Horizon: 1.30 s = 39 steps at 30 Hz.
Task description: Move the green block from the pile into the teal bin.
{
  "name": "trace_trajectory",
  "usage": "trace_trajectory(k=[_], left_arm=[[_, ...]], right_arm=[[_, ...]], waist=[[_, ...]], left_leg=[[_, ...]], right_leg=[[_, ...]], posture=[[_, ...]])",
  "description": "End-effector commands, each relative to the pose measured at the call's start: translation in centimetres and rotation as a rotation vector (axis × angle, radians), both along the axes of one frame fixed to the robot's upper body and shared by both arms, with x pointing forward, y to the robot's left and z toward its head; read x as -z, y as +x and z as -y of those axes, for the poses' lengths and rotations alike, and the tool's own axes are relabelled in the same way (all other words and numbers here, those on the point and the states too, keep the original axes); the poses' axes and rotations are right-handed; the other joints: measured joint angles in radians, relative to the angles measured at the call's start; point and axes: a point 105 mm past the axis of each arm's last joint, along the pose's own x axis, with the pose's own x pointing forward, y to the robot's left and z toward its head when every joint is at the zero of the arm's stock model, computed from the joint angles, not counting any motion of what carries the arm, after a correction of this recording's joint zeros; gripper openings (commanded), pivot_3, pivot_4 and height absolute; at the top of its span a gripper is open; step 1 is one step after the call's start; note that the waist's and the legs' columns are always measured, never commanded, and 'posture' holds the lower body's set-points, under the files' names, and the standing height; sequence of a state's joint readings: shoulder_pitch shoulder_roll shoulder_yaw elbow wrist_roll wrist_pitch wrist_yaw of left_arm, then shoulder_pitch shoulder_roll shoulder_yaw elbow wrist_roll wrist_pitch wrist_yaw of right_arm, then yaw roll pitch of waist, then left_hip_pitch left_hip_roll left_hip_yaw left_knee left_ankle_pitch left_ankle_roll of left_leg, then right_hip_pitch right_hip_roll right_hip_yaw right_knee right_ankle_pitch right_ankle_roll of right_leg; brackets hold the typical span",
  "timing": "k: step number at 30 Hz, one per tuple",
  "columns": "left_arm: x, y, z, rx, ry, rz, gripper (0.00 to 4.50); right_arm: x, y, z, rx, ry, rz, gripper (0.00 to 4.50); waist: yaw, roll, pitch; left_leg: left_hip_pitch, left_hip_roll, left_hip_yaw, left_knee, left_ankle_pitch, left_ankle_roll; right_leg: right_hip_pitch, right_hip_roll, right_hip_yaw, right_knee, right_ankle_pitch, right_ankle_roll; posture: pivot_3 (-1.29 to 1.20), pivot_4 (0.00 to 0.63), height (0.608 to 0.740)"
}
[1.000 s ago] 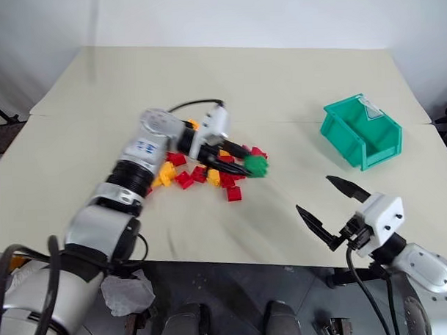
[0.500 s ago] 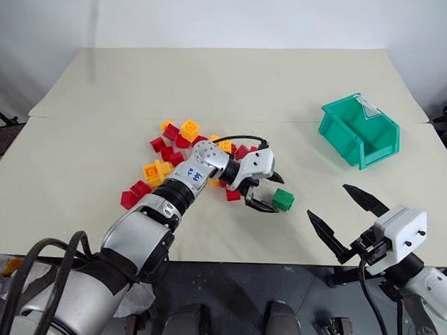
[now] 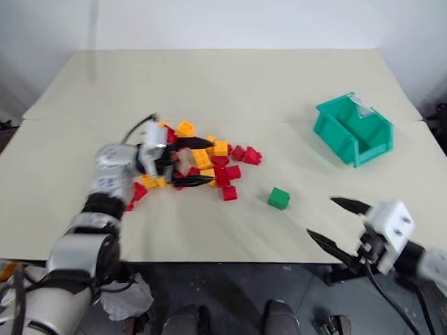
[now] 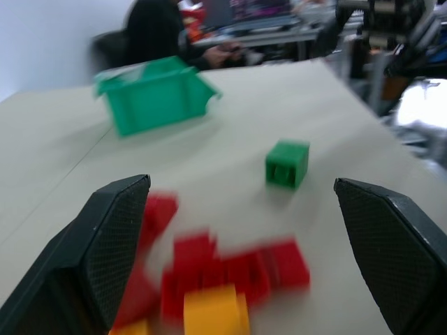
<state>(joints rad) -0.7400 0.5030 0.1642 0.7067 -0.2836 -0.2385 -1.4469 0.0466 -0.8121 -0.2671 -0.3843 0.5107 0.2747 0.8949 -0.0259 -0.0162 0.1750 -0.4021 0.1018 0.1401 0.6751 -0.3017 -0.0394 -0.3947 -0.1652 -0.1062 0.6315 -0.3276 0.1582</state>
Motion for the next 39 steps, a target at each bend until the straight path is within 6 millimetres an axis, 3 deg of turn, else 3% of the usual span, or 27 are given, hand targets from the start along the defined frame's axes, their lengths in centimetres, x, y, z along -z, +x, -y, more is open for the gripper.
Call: trace_trajectory(k=[1, 7, 13, 17, 24, 28, 31, 35, 37, 39], left_arm=[[-1.4, -2.2, -2.4, -0.091, -0.045, 0.035, 4.48], [-0.5, -6.1, -4.4, -0.214, -0.041, -0.011, 4.48], [-0.1, -8.4, -4.5, -0.241, -0.046, -0.054, 4.48], [0.2, -9.0, -4.1, -0.239, -0.055, -0.085, 4.5], [0.4, -8.7, -3.0, -0.208, -0.077, -0.104, 4.5], [-0.7, -8.6, -1.0, -0.143, -0.184, -0.135, 4.5], [-1.0, -8.7, 0.8, -0.121, -0.218, -0.114, 4.5], [-1.6, -7.0, 2.3, -0.202, -0.294, -0.094, 4.5], [-1.3, -6.1, 2.5, -0.257, -0.273, -0.066, 4.5], [-1.4, -5.4, 2.5, -0.293, -0.3, -0.058, 4.5]], right_arm=[[0.9, 2.2, -1.8, -0.068, -0.015, -0.119, 4.5], [1.6, 6.3, -4.3, -0.109, -0.122, -0.201, 4.5], [2.6, 7.6, -4.7, -0.135, -0.201, -0.253, 4.5], [2.5, 7.5, -4.8, -0.158, -0.198, -0.25, 3.64], [1.7, 6.7, -3.9, -0.148, -0.155, -0.229, 1.47], [-0.7, 6.7, -2.0, -0.082, -0.047, -0.148, 1.49], [-4.2, 7.6, 0.2, 0.047, 0.12, -0.032, 1.49], [-8.0, 11.1, 6.9, 0.416, 0.211, 0.106, 1.49], [-8.5, 12.5, 8.9, 0.527, 0.181, 0.145, 1.49], [-8.8, 13.7, 9.7, 0.578, 0.164, 0.159, 1.49]], waist=[[-0.004, 0.001, 0.001], [0.022, 0.001, 0.001], [0.025, 0.001, 0.001], [0.023, 0.001, 0.001], [0.023, 0.001, 0.001], [0.026, 0.001, 0.001], [0.026, 0.001, 0.001], [0.021, 0.002, 0.001], [0.018, 0.002, 0.001], [0.016, 0.002, 0.001]], left_leg=[[0.0, 0.0, -0.001, 0.0, 0.0, 0.0], [-0.003, 0.0, -0.003, 0.007, -0.001, 0.001], [-0.003, 0.0, -0.002, 0.006, -0.001, 0.0], [-0.003, 0.0, -0.002, 0.006, -0.002, 0.0], [-0.003, 0.0, -0.001, 0.006, -0.002, -0.001], [-0.003, 0.0, -0.001, 0.006, -0.002, -0.001], [-0.003, 0.0, -0.001, 0.006, -0.002, -0.001], [-0.002, 0.001, -0.001, 0.007, -0.001, -0.001], [-0.002, 0.001, 0.0, 0.007, -0.001, -0.001], [-0.001, 0.001, 0.001, 0.006, -0.001, -0.001]], right_leg=[[0.0, 0.0, 0.0, 0.002, 0.0, 0.0], [0.0, 0.0, 0.0, 0.005, 0.0, 0.0], [-0.001, 0.0, -0.001, 0.006, 0.0, 0.0], [-0.002, 0.0, 0.0, 0.006, 0.0, 0.0], [-0.002, 0.0, 0.0, 0.006, 0.0, 0.0], [-0.002, 0.0, 0.0, 0.005, 0.0, 0.0], [-0.001, 0.0, 0.0, 0.005, 0.0, 0.0], [-0.001, 0.0, 0.0, 0.006, 0.0, -0.001], [-0.001, 0.0, 0.001, 0.005, 0.0, -0.001], [-0.001, 0.0, 0.001, 0.005, 0.0, -0.001]], posture=[[0.0, 0.15, 0.74], [0.0, 0.15, 0.74], [0.0, 0.15, 0.74], [0.0, 0.15, 0.74], [0.0, 0.15, 0.74], [0.0, 0.15, 0.74], [0.0, 0.15, 0.74], [0.0, 0.15, 0.74], [0.0, 0.15, 0.74], [0.0, 0.15, 0.74]])
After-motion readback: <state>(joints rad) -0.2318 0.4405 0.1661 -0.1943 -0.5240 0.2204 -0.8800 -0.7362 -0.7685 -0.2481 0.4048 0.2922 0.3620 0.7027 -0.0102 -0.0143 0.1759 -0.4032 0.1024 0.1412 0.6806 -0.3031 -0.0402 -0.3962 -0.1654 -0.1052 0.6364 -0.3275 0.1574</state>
